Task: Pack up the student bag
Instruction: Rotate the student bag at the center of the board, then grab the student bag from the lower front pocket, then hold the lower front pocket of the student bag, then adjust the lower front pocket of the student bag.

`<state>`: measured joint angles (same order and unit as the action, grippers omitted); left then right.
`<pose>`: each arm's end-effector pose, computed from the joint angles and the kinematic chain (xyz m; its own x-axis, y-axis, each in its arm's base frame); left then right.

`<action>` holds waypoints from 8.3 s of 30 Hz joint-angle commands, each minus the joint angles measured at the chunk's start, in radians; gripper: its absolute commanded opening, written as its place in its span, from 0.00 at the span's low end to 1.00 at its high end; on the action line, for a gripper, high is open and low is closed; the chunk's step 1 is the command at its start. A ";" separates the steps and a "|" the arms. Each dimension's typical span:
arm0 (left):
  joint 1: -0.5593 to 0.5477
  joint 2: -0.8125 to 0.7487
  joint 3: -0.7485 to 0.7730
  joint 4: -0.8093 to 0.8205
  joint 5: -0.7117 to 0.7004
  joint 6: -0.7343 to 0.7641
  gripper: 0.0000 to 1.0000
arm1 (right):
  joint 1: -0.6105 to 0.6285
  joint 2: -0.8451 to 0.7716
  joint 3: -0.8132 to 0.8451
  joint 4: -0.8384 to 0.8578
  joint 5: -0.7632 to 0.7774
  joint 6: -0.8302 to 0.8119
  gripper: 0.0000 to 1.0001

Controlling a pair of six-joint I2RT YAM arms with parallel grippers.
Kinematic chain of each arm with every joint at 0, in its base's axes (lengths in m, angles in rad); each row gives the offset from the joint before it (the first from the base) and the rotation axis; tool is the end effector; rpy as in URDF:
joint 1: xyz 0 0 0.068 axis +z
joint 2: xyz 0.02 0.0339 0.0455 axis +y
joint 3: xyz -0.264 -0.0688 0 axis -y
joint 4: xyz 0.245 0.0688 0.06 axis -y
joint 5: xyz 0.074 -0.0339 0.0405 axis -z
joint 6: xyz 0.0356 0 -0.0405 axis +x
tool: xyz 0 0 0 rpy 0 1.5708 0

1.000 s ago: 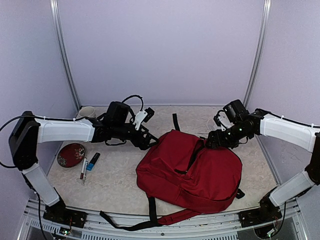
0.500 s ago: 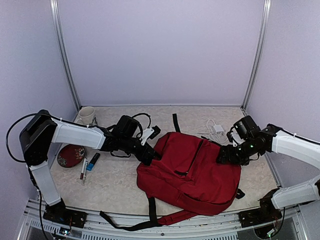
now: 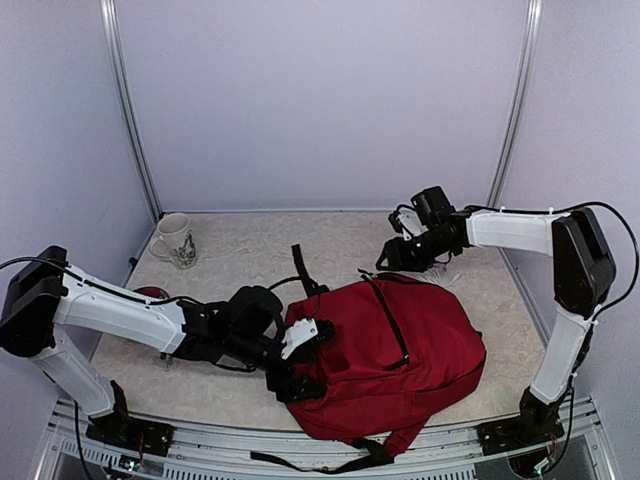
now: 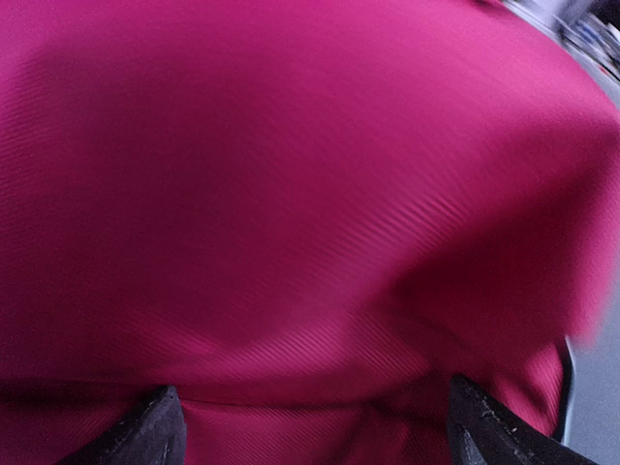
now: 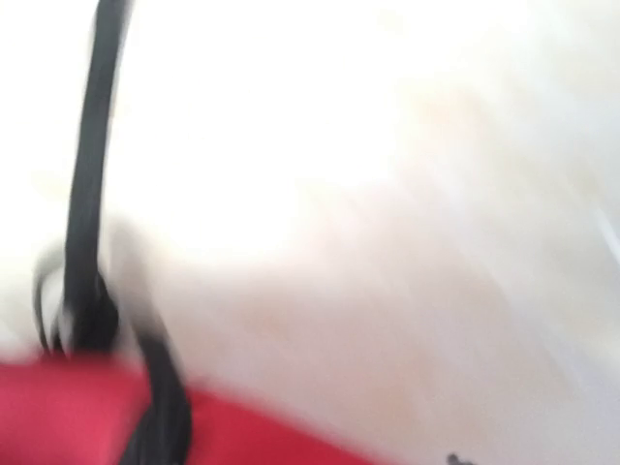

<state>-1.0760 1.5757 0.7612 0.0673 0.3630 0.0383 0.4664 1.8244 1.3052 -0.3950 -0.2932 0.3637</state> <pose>0.1369 -0.2804 0.1676 -0.2862 0.6059 -0.7423 0.9581 0.1916 -0.2130 0.3479 0.1867 0.2140 -0.8704 -0.0569 -0.4891 -0.2979 0.8517 0.4311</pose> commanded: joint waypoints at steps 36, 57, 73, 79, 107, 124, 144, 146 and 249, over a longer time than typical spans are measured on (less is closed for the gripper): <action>0.256 0.379 0.528 -0.230 0.074 0.053 0.81 | 0.026 -0.634 -0.617 -0.229 0.116 0.246 0.73; 0.046 -0.205 0.190 -0.144 -0.518 0.032 0.76 | 0.029 -0.070 0.093 -0.059 0.009 -0.028 0.30; -0.277 0.344 0.827 -0.514 -0.305 0.062 0.72 | 0.033 -0.463 -0.329 -0.075 0.058 0.049 0.37; -0.266 0.312 0.767 -0.408 -0.297 0.012 0.41 | 0.033 -0.513 -0.364 -0.072 0.074 0.045 0.37; -0.212 0.234 0.706 -0.335 -0.468 0.024 0.00 | 0.196 -0.767 -0.463 -0.137 -0.196 0.035 0.43; -0.215 0.216 0.656 -0.279 -0.446 0.047 0.00 | 0.298 -1.035 -0.751 0.099 -0.146 0.293 0.54; -0.181 0.193 0.585 -0.242 -0.285 0.082 0.00 | 0.436 -0.899 -0.713 0.100 0.096 0.233 0.13; -0.185 0.186 0.567 -0.242 -0.299 0.116 0.19 | 0.436 -0.912 -0.713 0.100 0.096 0.230 0.13; -0.212 0.185 0.452 -0.015 -0.467 0.405 0.00 | 0.391 -0.927 -0.580 0.033 0.034 0.169 0.42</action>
<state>-1.2732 1.7569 1.2129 0.0521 -0.1295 0.4461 0.8776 0.8810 0.6682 -0.3859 -0.2394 0.5537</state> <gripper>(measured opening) 0.005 0.415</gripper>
